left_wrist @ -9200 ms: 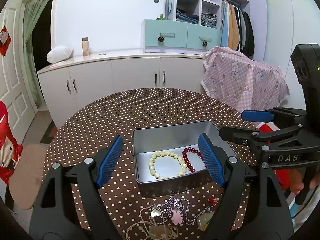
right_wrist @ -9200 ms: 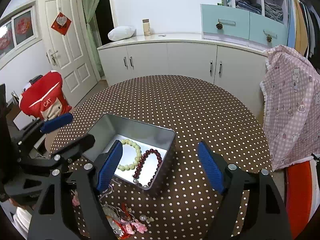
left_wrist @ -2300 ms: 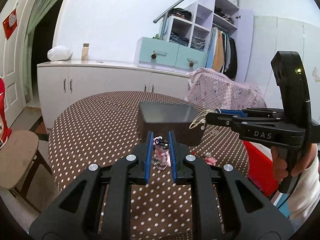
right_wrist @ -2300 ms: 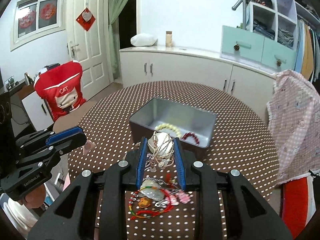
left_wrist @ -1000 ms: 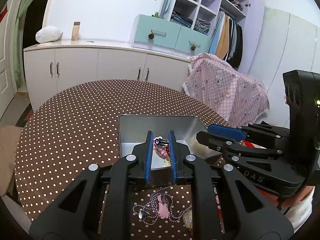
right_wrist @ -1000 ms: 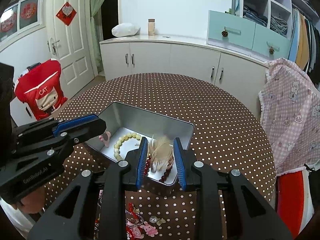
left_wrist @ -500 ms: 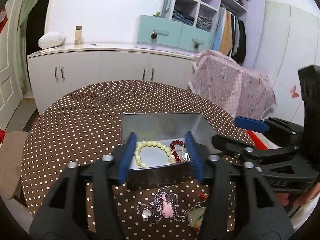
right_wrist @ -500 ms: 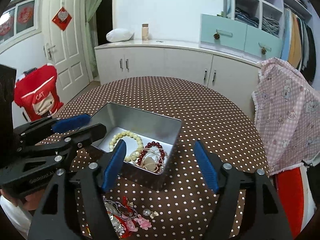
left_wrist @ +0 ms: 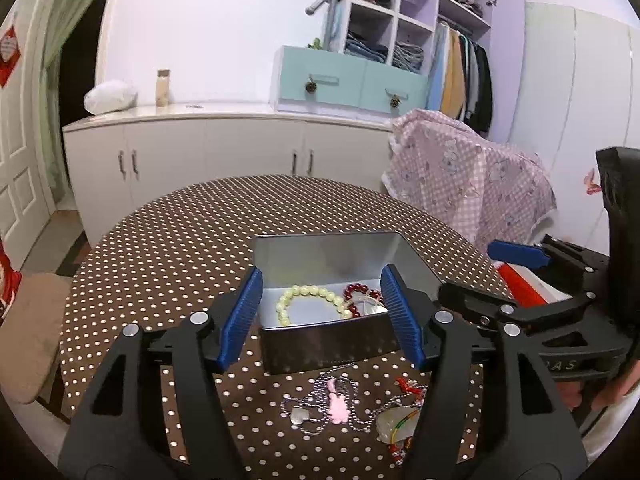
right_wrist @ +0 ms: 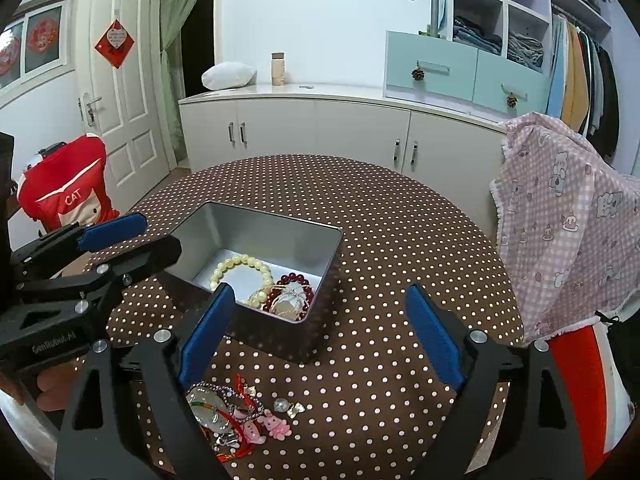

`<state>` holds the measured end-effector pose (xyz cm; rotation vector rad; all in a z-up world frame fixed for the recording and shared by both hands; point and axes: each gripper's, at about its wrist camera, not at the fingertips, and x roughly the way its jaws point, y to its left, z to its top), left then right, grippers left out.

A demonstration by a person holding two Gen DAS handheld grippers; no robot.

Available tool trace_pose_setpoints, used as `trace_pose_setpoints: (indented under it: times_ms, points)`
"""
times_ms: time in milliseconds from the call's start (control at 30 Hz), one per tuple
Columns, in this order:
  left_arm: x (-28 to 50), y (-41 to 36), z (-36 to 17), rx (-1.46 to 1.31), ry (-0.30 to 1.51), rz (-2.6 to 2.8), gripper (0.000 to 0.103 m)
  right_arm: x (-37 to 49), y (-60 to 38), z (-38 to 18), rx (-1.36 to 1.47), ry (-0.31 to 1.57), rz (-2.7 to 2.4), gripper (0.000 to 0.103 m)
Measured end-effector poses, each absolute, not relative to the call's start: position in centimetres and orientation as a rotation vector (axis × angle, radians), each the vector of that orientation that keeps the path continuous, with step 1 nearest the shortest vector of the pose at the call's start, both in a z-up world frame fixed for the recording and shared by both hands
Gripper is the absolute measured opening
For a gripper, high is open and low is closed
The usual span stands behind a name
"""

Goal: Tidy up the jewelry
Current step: 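Withdraw both grippers from the box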

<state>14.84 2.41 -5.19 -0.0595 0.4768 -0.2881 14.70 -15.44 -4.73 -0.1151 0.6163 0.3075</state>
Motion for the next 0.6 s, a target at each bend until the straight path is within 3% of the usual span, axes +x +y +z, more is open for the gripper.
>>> trace_pose_setpoints:
  times_ms: [600]
  points:
    - [12.4, 4.9, -7.5, -0.058, 0.552, -0.290, 0.066, 11.7, -14.7, -6.2, -0.174, 0.615, 0.324, 0.087]
